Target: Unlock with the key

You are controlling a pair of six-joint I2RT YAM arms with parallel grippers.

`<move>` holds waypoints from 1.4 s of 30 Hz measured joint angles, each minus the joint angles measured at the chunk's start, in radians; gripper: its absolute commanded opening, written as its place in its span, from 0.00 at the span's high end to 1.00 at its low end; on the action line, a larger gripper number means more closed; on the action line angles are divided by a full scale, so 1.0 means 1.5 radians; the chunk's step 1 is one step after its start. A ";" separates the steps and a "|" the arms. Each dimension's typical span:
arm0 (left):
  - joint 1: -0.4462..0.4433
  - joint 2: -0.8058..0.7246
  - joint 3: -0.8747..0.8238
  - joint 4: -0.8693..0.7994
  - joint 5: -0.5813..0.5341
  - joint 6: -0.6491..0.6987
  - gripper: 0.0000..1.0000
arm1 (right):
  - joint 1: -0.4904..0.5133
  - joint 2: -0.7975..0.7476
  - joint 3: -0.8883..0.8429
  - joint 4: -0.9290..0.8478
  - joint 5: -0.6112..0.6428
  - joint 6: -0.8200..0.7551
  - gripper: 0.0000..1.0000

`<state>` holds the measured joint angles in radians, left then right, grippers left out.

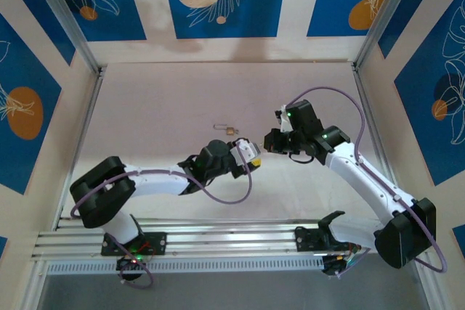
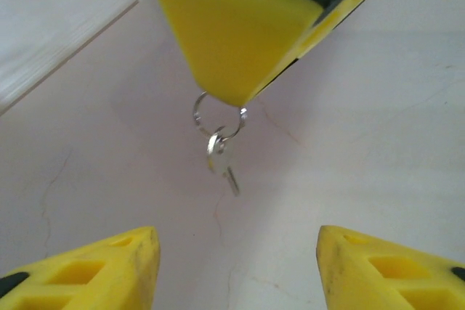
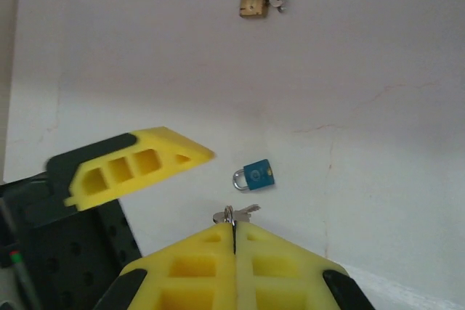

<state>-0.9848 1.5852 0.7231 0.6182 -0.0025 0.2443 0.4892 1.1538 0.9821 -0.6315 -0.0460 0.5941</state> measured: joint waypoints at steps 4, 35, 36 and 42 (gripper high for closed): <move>0.000 0.016 0.002 0.032 0.005 -0.005 0.52 | 0.001 -0.007 0.000 0.014 -0.010 0.009 1.00; 0.000 0.042 0.002 0.126 -0.029 -0.006 0.93 | -0.001 -0.021 -0.003 0.027 -0.030 0.029 1.00; 0.000 0.043 0.002 0.126 -0.029 -0.006 0.93 | -0.002 -0.021 -0.003 0.027 -0.030 0.029 1.00; 0.000 0.042 0.002 0.120 -0.029 -0.006 0.93 | -0.007 -0.021 -0.011 0.030 -0.030 0.030 1.00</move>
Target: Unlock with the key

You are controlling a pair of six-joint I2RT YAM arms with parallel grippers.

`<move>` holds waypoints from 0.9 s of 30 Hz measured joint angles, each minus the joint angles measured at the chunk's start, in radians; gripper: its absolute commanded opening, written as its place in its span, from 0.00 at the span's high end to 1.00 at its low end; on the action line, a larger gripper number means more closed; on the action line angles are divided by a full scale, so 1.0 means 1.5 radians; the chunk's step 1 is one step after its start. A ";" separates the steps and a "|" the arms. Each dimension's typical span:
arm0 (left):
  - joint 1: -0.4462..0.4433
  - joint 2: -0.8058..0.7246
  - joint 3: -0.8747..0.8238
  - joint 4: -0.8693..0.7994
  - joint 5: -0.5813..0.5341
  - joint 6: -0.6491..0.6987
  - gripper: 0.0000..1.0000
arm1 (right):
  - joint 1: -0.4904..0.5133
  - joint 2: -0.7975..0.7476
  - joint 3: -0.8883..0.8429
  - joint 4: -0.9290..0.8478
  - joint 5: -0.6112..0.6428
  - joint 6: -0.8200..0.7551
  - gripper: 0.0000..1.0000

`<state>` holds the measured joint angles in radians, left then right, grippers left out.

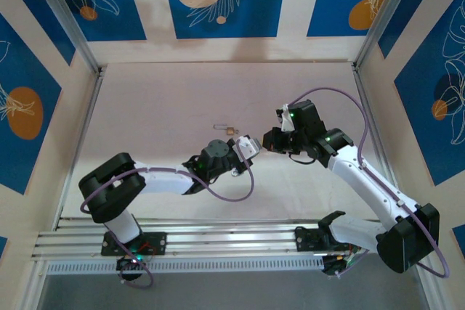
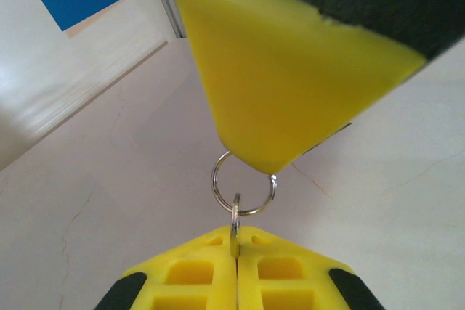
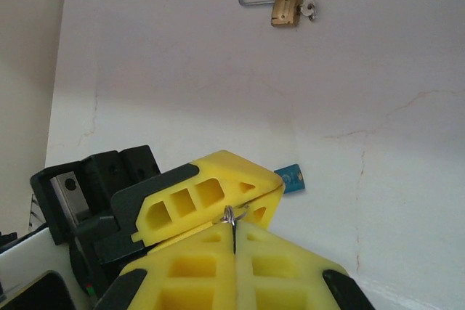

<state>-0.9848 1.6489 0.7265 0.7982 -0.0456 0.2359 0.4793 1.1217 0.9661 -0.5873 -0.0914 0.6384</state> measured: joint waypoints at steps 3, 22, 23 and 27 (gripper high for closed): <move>0.000 0.000 0.000 -0.002 0.000 0.001 0.93 | -0.003 0.000 -0.004 0.002 0.000 0.000 1.00; 0.000 -0.003 0.000 -0.026 0.000 0.002 0.99 | -0.011 0.000 -0.014 0.004 0.001 0.000 1.00; 0.000 -0.003 0.000 -0.027 0.000 0.003 1.00 | -0.011 0.000 -0.014 0.004 0.001 0.000 1.00; 0.000 -0.003 0.000 -0.030 0.000 0.002 1.00 | -0.011 0.000 -0.014 0.005 0.001 0.000 1.00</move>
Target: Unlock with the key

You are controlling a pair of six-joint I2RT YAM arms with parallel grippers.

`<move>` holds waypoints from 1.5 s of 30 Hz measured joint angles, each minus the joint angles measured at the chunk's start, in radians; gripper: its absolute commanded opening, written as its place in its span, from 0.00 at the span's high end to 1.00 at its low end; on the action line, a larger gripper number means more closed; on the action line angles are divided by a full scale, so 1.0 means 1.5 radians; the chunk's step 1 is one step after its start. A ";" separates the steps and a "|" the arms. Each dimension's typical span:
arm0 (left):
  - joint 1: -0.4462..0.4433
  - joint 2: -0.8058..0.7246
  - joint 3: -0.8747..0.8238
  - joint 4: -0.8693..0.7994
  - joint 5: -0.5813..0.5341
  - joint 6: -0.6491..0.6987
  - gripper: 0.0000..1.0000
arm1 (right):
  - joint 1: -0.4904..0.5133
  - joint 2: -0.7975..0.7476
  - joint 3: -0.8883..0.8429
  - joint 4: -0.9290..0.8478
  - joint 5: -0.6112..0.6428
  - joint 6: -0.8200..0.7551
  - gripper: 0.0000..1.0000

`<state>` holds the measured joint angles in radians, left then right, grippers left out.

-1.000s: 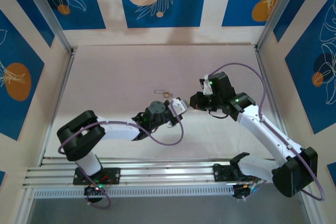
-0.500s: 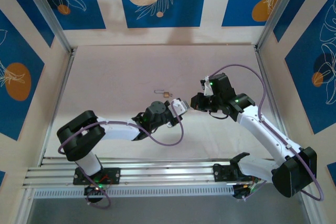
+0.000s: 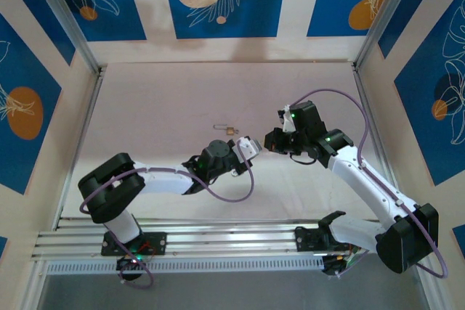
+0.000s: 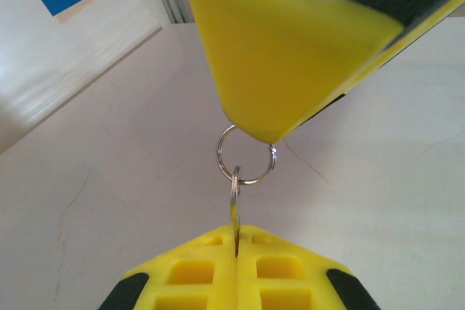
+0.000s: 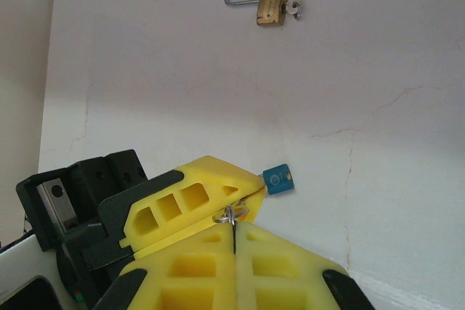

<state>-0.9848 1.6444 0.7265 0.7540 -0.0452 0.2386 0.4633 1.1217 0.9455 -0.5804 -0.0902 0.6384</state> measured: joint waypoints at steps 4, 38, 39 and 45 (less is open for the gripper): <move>0.000 -0.002 0.000 -0.007 0.000 0.001 1.00 | -0.001 0.000 -0.004 0.002 0.000 0.000 1.00; 0.092 -0.060 0.197 -0.476 0.227 0.037 1.00 | -0.098 -0.187 -0.288 0.322 -0.132 -0.053 0.73; 0.097 -0.058 0.207 -0.488 0.242 0.037 1.00 | -0.099 -0.187 -0.310 0.352 -0.143 -0.056 0.72; 0.106 -0.042 0.243 -0.536 0.308 0.036 1.00 | -0.106 -0.173 -0.341 0.463 -0.211 -0.069 0.65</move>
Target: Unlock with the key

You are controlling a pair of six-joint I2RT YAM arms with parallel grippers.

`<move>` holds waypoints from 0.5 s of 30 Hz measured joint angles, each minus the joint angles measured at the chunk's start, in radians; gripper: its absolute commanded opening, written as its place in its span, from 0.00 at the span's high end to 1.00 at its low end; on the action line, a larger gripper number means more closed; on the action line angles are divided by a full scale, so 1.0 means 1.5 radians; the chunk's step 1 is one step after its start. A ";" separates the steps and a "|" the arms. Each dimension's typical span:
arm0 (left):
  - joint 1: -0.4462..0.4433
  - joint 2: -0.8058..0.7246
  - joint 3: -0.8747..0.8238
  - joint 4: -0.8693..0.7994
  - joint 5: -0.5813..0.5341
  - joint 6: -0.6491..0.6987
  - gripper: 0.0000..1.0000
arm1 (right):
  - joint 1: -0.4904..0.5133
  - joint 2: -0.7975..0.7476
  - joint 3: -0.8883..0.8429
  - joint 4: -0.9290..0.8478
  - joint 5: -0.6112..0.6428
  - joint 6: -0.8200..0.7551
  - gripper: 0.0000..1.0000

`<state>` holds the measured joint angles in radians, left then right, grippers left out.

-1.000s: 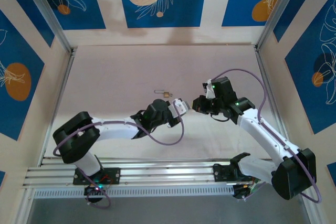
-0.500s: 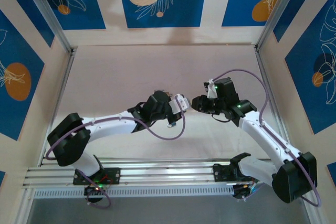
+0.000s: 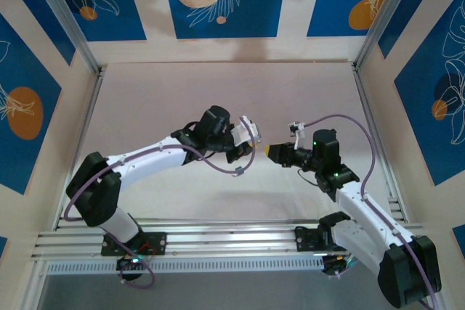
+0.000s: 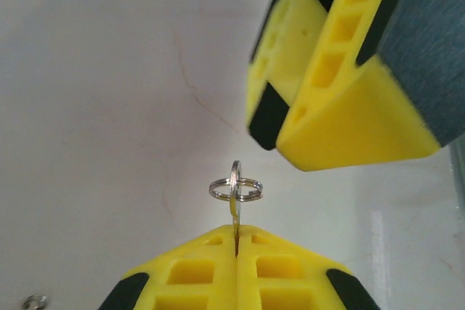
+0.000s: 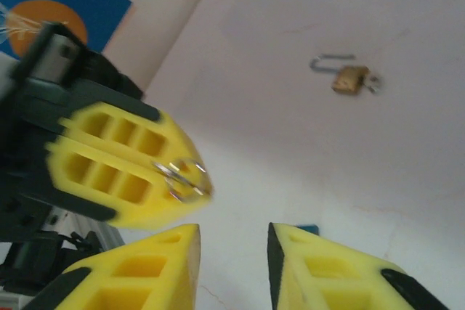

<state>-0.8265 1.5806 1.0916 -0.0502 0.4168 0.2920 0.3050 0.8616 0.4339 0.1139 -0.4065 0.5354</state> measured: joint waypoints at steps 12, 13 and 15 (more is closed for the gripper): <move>0.004 0.018 0.005 -0.028 0.042 -0.017 1.00 | -0.002 0.064 0.001 0.084 -0.059 -0.008 0.65; 0.004 0.018 0.008 -0.030 0.044 -0.017 1.00 | -0.002 0.065 0.001 0.084 -0.062 -0.010 0.65; 0.005 0.018 0.010 -0.030 0.048 -0.019 1.00 | -0.002 0.065 0.002 0.084 -0.067 -0.012 0.66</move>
<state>-0.8192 1.6077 1.1069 -0.0948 0.4885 0.2642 0.3023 0.9596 0.4366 0.2401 -0.5064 0.5175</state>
